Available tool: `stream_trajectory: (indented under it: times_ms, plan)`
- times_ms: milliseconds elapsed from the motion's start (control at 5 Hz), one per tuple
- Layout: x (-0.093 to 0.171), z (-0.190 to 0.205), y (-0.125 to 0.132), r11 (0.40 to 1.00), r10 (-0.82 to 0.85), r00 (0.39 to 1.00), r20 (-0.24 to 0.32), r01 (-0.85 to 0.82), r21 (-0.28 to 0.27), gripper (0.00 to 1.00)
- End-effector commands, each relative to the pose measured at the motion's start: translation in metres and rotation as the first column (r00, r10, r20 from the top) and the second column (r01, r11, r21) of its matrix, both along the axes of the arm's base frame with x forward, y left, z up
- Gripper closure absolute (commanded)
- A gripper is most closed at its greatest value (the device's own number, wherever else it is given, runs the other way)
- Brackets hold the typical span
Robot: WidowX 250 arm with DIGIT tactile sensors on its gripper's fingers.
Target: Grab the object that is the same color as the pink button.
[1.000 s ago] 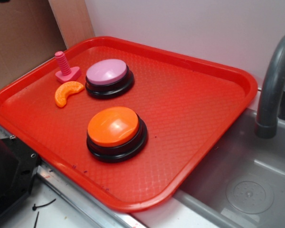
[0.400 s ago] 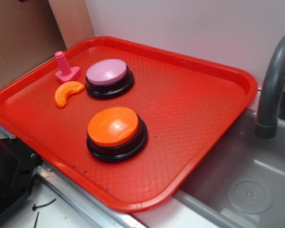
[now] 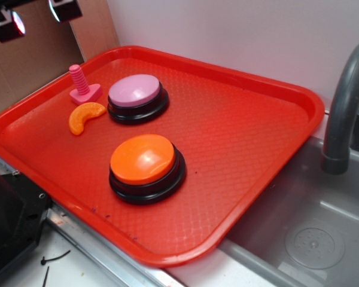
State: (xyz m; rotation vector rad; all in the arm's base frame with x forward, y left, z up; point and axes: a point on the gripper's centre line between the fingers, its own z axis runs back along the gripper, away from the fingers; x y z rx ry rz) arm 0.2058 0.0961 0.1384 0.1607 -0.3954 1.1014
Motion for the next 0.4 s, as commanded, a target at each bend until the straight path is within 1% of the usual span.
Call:
stream_trajectory:
  times_ms: [0, 200]
  plan:
    - [0.015, -0.039, 0.019, 0.995, 0.059, 0.998, 0.023, -0.06, 0.076, 0.0]
    - [0.018, -0.057, 0.026, 0.99, 0.089, 0.996, 0.027, -0.092, 0.107, 0.0]
